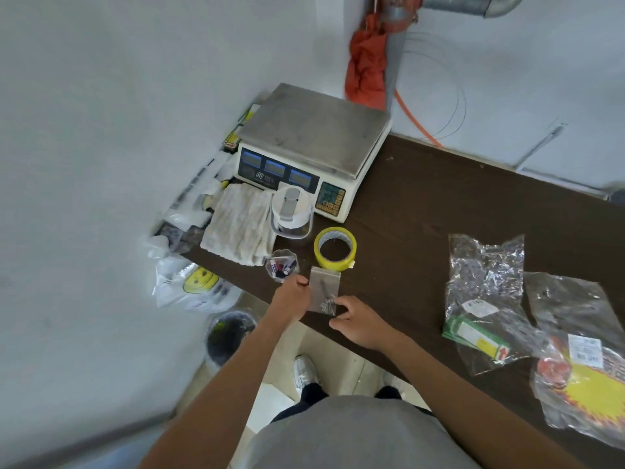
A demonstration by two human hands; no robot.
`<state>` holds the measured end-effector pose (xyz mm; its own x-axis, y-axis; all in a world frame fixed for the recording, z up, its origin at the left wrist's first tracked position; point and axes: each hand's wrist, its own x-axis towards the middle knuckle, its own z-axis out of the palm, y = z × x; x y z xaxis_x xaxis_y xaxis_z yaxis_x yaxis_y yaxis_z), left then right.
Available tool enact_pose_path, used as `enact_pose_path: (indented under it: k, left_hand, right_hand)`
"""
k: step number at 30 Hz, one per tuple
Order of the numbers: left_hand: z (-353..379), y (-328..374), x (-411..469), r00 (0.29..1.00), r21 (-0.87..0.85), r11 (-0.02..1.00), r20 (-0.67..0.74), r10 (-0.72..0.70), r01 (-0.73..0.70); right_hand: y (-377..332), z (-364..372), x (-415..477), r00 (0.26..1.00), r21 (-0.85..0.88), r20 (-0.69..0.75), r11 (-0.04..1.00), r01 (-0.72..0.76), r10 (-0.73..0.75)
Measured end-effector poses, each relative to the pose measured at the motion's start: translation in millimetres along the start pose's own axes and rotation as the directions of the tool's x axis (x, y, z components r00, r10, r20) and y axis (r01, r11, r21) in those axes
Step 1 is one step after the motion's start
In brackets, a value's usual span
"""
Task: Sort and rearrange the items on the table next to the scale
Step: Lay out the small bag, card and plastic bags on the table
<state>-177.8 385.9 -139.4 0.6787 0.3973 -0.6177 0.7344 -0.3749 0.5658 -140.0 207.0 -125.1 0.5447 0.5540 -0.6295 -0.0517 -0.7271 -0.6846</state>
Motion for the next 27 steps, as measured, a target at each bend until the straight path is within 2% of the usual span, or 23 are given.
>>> enact_pose_path:
  k: [5, 11, 15, 20, 27]
  left_hand:
    - [-4, 7, -12, 0.98, 0.186, 0.962, 0.025, 0.198, -0.199]
    - [-12, 7, -13, 0.915, 0.35, 0.848, 0.092, 0.392, -0.398]
    - [-15, 3, -8, 0.895, 0.328, 0.832, 0.174, 0.412, -0.447]
    - [-18, 0, 0, 0.873, 0.387, 0.783, 0.239, 0.426, -0.488]
    - [-15, -1, 1, 0.876, 0.301, 0.824, 0.202, 0.438, -0.48]
  right_hand:
    - [-12, 8, 3, 0.999, 0.043, -0.03, 0.998, -0.035, 0.036]
    - [-26, 25, 8, 0.991, 0.11, -0.126, 0.993, -0.038, 0.052]
    - [-33, 36, 9, 0.986, 0.163, -0.16, 0.986, -0.016, 0.043]
    - [-36, 38, 9, 0.974, 0.224, -0.212, 0.974, -0.035, 0.083]
    - [-25, 33, 10, 0.943, 0.312, -0.271, 0.944, -0.105, 0.194]
